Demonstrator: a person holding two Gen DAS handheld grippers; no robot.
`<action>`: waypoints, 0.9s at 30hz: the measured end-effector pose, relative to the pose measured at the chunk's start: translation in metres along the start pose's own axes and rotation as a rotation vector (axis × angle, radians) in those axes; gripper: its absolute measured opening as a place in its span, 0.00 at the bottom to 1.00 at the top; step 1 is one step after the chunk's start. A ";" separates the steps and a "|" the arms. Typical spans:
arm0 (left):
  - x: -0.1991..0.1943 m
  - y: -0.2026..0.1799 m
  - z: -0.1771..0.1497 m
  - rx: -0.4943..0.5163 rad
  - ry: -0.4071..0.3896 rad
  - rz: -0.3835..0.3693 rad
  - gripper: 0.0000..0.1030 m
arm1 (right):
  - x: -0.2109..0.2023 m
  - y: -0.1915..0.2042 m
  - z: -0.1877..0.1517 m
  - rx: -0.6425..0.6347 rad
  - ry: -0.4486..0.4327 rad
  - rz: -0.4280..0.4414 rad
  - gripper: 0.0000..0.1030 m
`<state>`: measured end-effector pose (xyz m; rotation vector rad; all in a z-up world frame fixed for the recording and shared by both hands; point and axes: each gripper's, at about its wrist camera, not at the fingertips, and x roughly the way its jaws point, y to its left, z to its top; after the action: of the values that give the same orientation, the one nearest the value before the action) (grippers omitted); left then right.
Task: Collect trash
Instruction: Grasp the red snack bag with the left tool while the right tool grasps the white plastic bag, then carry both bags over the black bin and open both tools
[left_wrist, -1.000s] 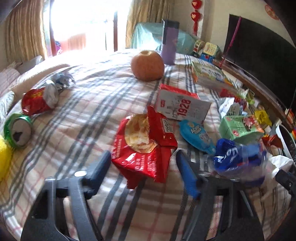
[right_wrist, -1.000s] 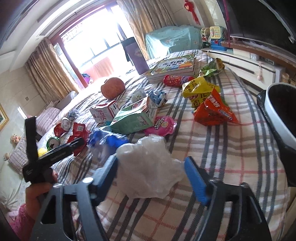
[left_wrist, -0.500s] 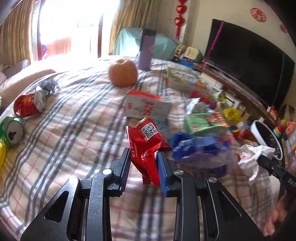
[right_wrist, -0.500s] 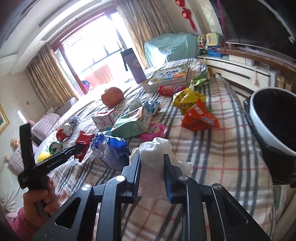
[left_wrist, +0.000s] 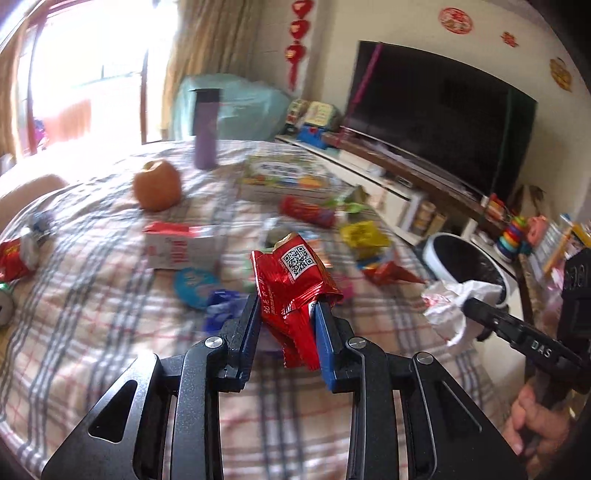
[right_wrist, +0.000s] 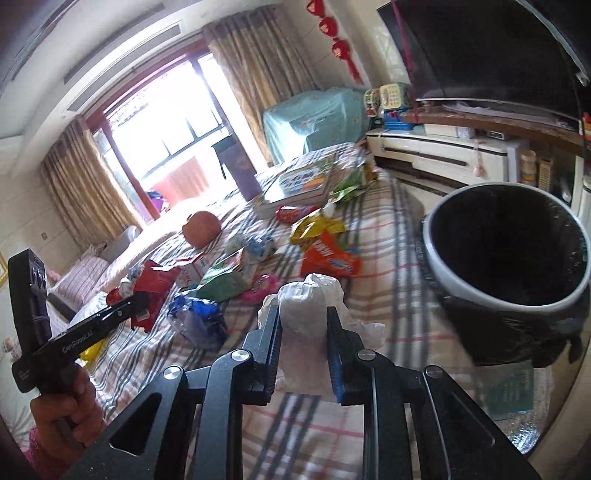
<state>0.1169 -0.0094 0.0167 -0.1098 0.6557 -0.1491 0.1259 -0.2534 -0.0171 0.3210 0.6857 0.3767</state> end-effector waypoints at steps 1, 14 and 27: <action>0.001 -0.007 0.001 0.012 0.002 -0.012 0.26 | -0.004 -0.004 0.001 0.007 -0.008 -0.006 0.22; 0.031 -0.091 0.005 0.123 0.061 -0.156 0.26 | -0.043 -0.057 0.011 0.077 -0.080 -0.092 0.22; 0.056 -0.155 0.013 0.215 0.098 -0.245 0.26 | -0.066 -0.102 0.033 0.122 -0.142 -0.177 0.22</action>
<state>0.1526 -0.1711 0.0162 0.0251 0.7185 -0.4616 0.1243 -0.3776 0.0021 0.3953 0.5932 0.1419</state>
